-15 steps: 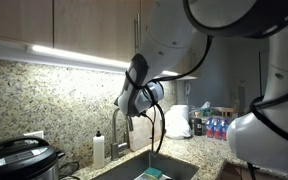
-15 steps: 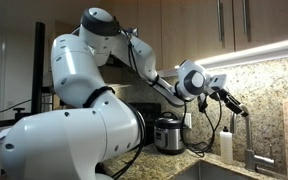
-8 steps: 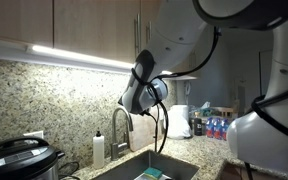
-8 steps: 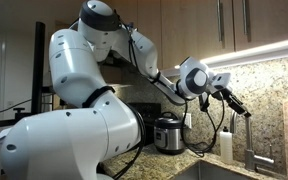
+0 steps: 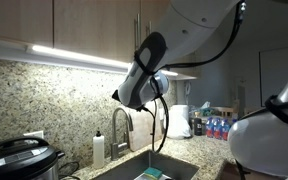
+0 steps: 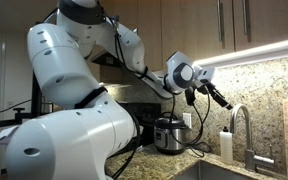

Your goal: Turn the faucet to the right

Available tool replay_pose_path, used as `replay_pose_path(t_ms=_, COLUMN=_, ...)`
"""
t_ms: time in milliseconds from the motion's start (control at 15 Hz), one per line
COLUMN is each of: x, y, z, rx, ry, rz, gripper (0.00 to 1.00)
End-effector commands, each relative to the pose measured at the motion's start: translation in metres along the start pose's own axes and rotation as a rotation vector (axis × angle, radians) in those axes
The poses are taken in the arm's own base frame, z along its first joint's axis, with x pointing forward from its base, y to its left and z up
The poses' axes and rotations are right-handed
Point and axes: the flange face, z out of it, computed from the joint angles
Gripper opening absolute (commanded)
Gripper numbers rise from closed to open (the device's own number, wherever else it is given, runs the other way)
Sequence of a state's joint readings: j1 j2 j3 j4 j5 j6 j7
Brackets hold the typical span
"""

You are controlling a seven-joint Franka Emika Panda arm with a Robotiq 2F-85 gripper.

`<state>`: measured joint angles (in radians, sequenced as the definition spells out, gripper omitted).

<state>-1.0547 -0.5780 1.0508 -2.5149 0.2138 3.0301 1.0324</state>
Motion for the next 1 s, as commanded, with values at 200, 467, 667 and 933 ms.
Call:
replay_pose_path(t_ms=200, x=-0.008, y=-0.001, z=-0.033, rx=-0.002, ry=0.028, rz=-0.09, gripper=1.0)
replay_pose_path(t_ms=467, x=-0.004, y=0.002, z=-0.018, rx=-0.058, ry=-0.017, rz=-0.117, gripper=1.0)
replay_pose_path(t_ms=667, x=-0.002, y=0.005, z=-0.004, rx=-0.085, ry=-0.059, rz=-0.141, gripper=1.0)
replay_pose_path(t_ms=933, x=0.001, y=0.003, z=0.009, rx=-0.125, ry=-0.097, rz=-0.171, gripper=1.0)
